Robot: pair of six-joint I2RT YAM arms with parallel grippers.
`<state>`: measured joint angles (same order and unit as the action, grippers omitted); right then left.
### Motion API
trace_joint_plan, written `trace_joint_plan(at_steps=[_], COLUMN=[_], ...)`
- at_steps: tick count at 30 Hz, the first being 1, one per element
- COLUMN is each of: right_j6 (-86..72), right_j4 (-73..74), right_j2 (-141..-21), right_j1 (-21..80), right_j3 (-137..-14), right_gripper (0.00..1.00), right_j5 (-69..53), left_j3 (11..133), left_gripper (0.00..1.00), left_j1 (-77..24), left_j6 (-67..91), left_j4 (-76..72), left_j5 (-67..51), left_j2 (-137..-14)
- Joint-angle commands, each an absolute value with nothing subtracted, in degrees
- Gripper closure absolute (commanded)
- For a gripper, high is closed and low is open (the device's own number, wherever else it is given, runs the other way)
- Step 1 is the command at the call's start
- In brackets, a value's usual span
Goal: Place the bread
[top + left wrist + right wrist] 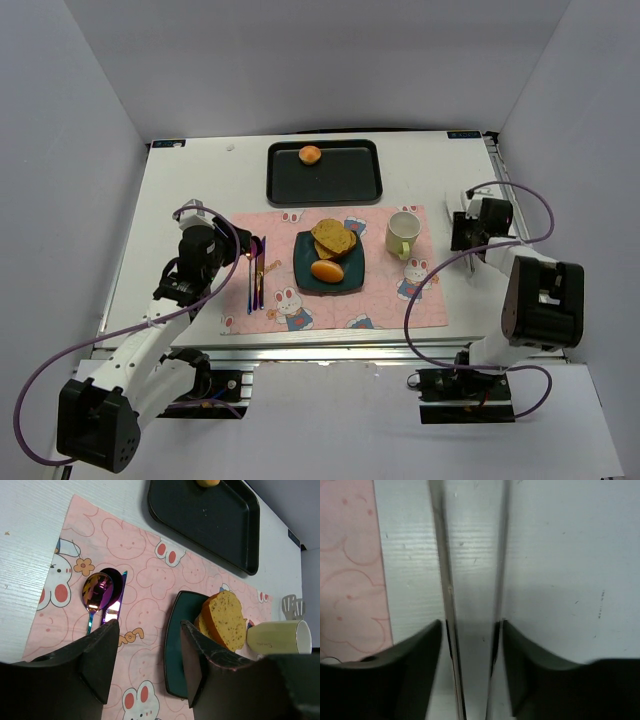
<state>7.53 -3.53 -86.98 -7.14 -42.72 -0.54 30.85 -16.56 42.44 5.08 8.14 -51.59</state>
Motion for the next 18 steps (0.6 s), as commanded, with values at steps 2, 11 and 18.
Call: trace_joint_plan(at_steps=[2, 11, 18], right_j6=[10.97, 14.68, 16.35], right_j4=[-1.41, 6.67, 11.16], right_j2=[-91.4, -86.23, -78.94], right_j1=[-8.17, -10.11, -7.92], right_j3=[-45.52, -51.14, -63.36], right_gripper=[0.22, 0.11, 0.11], right_j5=[-4.12, -5.72, -11.38], left_j3=[32.61, 33.14, 31.91], left_gripper=[0.38, 0.38, 0.72], left_j1=[-16.17, -16.17, -16.17], left_j6=[42.1, 41.48, 41.57], left_j4=[4.83, 5.8, 2.56], left_j5=[8.0, 7.82, 2.74], left_j2=[-51.06, -50.98, -51.33])
